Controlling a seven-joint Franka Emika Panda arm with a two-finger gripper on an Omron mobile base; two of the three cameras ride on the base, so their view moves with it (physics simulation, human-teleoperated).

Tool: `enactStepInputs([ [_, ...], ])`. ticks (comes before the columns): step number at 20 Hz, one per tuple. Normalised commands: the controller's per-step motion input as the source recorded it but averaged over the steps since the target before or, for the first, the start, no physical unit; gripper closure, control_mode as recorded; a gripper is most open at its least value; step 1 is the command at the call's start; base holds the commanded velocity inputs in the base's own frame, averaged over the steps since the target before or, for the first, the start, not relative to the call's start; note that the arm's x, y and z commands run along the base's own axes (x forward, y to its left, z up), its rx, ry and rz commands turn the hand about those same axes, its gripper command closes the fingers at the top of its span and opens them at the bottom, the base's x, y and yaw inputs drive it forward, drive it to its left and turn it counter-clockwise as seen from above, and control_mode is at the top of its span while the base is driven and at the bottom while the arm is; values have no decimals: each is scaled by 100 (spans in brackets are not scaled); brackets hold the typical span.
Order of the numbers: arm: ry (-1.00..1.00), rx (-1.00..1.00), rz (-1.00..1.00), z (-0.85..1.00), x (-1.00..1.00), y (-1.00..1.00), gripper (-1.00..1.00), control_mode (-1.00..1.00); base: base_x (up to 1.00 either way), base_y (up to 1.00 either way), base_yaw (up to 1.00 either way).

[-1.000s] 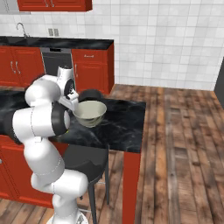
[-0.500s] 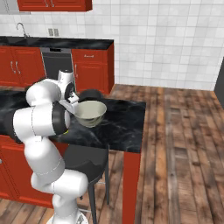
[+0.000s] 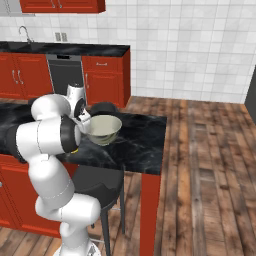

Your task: Place the cup inside the bowl on the dining table and move the bowl to any counter.

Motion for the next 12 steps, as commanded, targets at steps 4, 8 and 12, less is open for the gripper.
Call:
enactStepInputs([
  [4, 0, 0, 0, -18, 0, 0, -100, -100, 0, 0, 0],
  [8, 0, 0, 0, -14, 0, 0, -100, -100, 0, 0, 0],
  [12, 0, 0, 0, -13, 0, 0, -100, -100, 0, 0, 0],
])
